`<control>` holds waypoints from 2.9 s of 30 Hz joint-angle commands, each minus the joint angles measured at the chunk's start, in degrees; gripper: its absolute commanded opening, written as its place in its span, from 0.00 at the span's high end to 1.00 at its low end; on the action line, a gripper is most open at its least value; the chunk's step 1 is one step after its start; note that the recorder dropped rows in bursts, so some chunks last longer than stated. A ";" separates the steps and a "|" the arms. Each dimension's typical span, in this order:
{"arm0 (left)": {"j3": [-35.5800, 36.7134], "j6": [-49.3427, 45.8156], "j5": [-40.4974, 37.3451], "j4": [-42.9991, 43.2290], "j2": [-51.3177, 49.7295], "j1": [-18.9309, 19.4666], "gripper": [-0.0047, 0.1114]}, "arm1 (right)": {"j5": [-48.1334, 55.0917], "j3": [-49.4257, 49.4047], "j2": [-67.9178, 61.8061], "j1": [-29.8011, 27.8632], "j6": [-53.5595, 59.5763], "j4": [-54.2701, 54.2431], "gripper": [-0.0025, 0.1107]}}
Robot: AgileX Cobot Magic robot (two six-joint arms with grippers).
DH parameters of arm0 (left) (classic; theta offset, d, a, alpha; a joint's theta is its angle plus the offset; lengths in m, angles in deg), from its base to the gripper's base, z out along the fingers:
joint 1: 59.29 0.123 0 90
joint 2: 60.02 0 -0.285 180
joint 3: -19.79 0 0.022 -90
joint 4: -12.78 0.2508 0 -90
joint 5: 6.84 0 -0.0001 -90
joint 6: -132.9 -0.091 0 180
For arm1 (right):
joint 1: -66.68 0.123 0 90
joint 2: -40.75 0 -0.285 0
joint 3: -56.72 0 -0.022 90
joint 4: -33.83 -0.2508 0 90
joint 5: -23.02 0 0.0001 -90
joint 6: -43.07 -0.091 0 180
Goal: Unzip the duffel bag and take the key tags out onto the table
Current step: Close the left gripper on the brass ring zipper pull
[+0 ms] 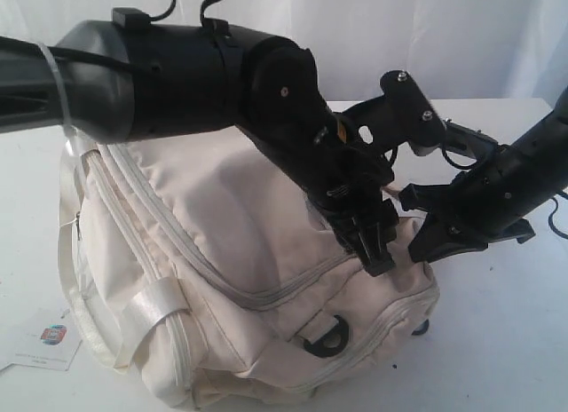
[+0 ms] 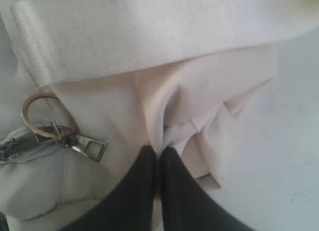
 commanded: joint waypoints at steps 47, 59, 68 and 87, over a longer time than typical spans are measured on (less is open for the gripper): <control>-0.34 13.99 -6.44 11.08 1.26 0.12 0.96 | -0.10 -0.07 0.09 -0.02 0.09 1.07 0.98; -0.34 14.15 -1.51 8.61 -3.04 0.01 0.44 | -0.43 -0.07 0.09 -0.02 0.09 1.07 0.98; -0.34 14.03 1.08 8.61 -5.22 0.01 0.47 | -0.43 -0.07 0.09 -0.02 0.09 1.07 0.98; -0.37 14.94 -0.47 8.61 -2.97 0.01 0.96 | -0.90 -0.07 -0.01 -0.02 0.09 1.07 0.98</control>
